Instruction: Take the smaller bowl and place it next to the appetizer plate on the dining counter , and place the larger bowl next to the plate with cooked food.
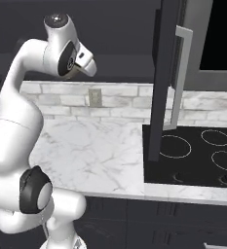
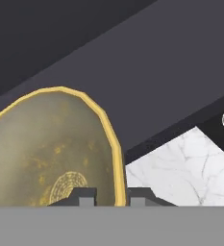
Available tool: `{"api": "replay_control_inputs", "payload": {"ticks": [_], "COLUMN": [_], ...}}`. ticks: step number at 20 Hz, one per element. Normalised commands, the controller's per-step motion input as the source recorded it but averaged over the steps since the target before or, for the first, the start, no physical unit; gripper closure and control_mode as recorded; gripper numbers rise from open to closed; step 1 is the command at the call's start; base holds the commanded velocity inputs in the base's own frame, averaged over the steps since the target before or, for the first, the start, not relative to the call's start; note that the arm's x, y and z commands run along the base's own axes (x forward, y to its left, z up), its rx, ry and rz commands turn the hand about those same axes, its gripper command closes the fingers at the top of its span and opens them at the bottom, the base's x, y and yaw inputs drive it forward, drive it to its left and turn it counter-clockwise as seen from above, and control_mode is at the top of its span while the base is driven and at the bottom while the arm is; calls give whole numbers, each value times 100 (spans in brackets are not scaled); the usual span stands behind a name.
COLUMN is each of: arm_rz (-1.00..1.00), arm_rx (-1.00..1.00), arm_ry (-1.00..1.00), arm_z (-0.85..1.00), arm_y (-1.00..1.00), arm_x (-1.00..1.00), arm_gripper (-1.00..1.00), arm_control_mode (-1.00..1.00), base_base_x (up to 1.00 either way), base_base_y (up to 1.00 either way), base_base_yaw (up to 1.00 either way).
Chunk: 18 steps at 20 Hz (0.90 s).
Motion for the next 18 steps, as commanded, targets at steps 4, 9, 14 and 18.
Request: {"api": "replay_control_inputs", "payload": {"ticks": [4,9,14,18], "arm_rz": [15,11,7,10], "arm_rx": [0,0,-1,-4], "arm_ry": [0,0,2,4], "arm_z": [0,0,0,0], "arm_y": [15,1,0,0], "arm_x": [-100,-100,-98,-99], "arm_gripper": [100,100,100,100], "arm_control_mode": [-100,-100,-100,-100], "base_base_x": [0,0,0,0], "base_base_y": [0,0,0,0], "base_base_yaw": [0,0,0,0]}}
